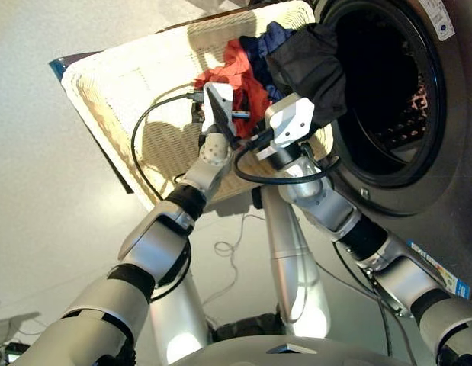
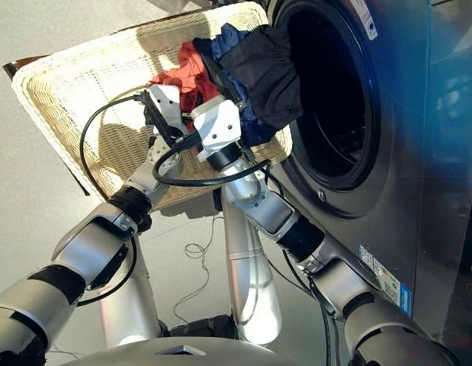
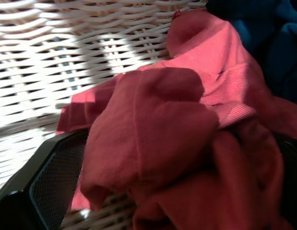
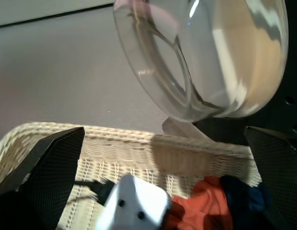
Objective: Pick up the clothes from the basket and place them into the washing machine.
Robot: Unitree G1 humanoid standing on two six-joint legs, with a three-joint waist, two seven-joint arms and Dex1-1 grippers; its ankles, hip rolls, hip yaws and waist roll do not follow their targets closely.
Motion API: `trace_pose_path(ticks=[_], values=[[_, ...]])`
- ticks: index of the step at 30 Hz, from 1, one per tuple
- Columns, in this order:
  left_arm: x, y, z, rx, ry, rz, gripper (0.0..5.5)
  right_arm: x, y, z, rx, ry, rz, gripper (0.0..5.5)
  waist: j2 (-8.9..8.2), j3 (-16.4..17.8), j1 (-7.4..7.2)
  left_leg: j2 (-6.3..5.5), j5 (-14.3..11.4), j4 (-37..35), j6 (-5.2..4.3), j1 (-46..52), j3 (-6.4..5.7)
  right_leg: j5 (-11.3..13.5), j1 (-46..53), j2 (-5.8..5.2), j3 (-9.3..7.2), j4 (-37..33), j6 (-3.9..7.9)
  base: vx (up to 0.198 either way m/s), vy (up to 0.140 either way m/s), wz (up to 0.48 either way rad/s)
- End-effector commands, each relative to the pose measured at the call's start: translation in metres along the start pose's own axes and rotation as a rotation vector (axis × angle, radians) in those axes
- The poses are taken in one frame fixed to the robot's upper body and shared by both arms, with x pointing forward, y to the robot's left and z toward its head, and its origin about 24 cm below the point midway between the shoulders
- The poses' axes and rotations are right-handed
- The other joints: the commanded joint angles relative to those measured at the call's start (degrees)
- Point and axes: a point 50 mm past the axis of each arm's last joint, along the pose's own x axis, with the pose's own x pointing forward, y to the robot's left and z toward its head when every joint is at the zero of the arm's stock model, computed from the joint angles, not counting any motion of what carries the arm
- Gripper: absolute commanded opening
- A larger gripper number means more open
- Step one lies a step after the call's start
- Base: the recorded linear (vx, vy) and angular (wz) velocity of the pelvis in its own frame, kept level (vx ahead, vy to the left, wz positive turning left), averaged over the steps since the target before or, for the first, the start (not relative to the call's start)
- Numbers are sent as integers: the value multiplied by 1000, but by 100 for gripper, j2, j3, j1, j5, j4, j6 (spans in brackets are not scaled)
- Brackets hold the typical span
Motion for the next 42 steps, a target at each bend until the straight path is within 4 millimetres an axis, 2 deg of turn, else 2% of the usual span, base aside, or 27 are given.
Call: trace_pose_path(ticks=[1,9,10,11,12,19,25,30,31,32,34,35,39,41,42], values=[[0,-19,-1,-21,26,-29,550,6,21,38,155,-174,50,550,-239,-60,-65,223,-257,540,-192,-191,-249,-312,93,24,-89,210,387,0,0,0],[8,-5,-1,-16,57,23,550,8,28,44,213,-196,78,550,-385,-60,-195,411,-280,632,-288,-294,-247,-269,-87,224,-148,185,433,3,-6,-15],[9,-4,-1,-15,64,26,362,8,28,45,215,-198,82,550,-400,-60,-210,421,-274,611,-297,-279,-240,-269,-88,240,-154,173,431,0,0,0],[9,-3,-1,-16,66,31,24,8,28,44,218,-194,80,550,-409,-60,-222,435,-270,598,-306,-271,-239,-264,-96,252,-153,163,436,0,0,0],[10,-3,0,-15,63,32,0,8,28,44,220,-193,77,550,-409,-60,-231,450,-264,577,-314,-259,-238,-254,-100,265,-144,140,443,0,0,0],[8,-8,1,-3,47,12,0,5,24,41,206,-182,68,550,-334,-60,-257,443,-218,455,-332,-148,-228,-213,-45,257,-160,68,426,0,0,0],[4,-13,-1,-2,31,-10,0,4,20,35,188,-158,52,550,-246,-60,-232,387,-155,315,-330,-82,-230,-136,76,158,-187,-65,403,0,0,0],[-6,-15,-10,21,27,-33,0,-1,10,28,160,-126,14,550,-159,-60,-158,247,-73,51,-296,120,-215,-81,327,18,-201,-207,410,-16,5,24],[-9,-15,-10,16,13,-37,0,-3,4,25,124,-116,-4,550,-126,-60,-131,167,178,-134,-234,96,-179,145,332,-40,-165,-369,399,0,0,0],[-10,-15,-14,15,23,-37,0,-5,5,24,129,-107,-6,550,-108,-60,-111,184,-38,-64,-279,223,-214,-71,448,-33,-194,-269,412,18,25,216],[-20,-11,-18,-1,4,-50,0,-13,-8,17,82,-74,-61,550,-16,-60,-43,79,40,-278,-261,402,-198,-33,631,-117,-232,-402,423,33,23,202],[-22,-11,-17,0,-10,-57,0,-15,-15,17,48,-70,-90,550,4,-60,-33,9,283,-451,-209,374,-152,195,613,-165,-214,-563,420,-56,26,208],[-37,-3,-24,-13,-32,-66,0,-28,-41,9,-39,-30,-222,550,125,-60,90,-183,400,-862,-165,734,-103,268,980,-310,-248,-866,460,6,38,227],[-49,2,-18,-30,-92,-95,0,-41,-57,4,-90,7,-301,550,231,-60,183,-285,460,-1086,-142,940,-97,321,1213,-389,-273,-1060,499,0,0,0],[-53,3,-16,-38,-109,-104,0,-45,-62,2,-113,18,-321,550,261,-60,211,-328,482,-1144,-124,998,-132,334,1288,-424,-295,-1112,501,0,0,0]])
